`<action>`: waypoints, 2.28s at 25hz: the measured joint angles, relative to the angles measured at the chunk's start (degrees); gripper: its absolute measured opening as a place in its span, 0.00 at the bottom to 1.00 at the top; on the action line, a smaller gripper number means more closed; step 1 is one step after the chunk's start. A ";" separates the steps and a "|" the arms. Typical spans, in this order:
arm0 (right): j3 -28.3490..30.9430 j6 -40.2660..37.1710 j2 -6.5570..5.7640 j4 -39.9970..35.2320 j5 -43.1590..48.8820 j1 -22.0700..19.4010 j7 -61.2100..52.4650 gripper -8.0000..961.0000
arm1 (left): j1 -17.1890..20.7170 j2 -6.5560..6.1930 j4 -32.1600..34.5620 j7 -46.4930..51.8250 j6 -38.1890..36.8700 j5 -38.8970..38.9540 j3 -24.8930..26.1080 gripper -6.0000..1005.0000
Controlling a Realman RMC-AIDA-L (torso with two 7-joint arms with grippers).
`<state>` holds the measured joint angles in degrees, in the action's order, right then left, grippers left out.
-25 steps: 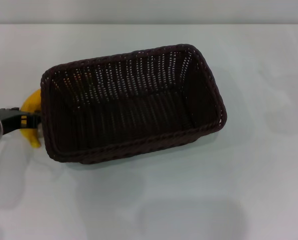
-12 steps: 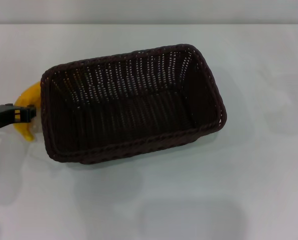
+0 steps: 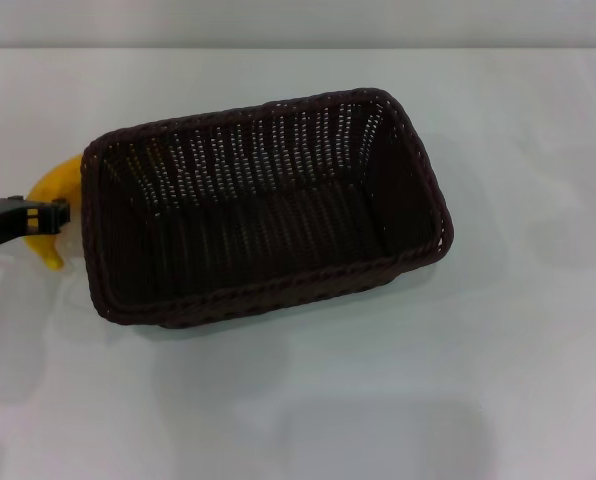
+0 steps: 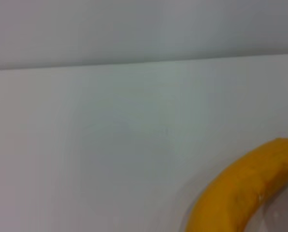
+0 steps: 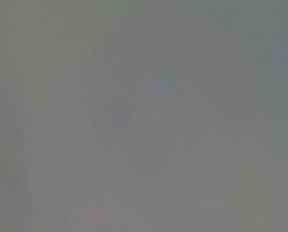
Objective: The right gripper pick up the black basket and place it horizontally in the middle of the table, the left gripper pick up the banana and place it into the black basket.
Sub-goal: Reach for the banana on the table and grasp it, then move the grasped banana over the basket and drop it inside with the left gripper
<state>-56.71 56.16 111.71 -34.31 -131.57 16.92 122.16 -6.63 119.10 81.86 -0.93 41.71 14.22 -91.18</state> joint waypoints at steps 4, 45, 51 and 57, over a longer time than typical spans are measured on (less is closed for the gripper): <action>0.03 0.00 0.00 0.02 0.00 -0.02 -0.08 0.89 | -0.24 -0.04 0.02 -0.23 -0.61 -0.22 0.42 0.46; 1.60 0.01 0.35 -0.71 -0.41 0.13 -0.10 0.81 | -7.91 0.15 12.72 -8.15 0.61 -4.28 -2.75 0.45; 1.60 0.08 0.42 -1.39 -0.28 0.21 -0.12 0.81 | -7.20 0.23 21.04 -6.60 6.99 -5.00 -6.18 0.45; 1.58 0.57 0.60 -1.77 -0.23 -0.22 -0.15 0.81 | -5.50 0.24 24.93 -1.70 8.00 -9.43 -12.31 0.45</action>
<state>-55.13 56.74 112.31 -36.08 -131.80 16.70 122.01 -12.13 119.34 106.78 -2.64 49.70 4.79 -103.48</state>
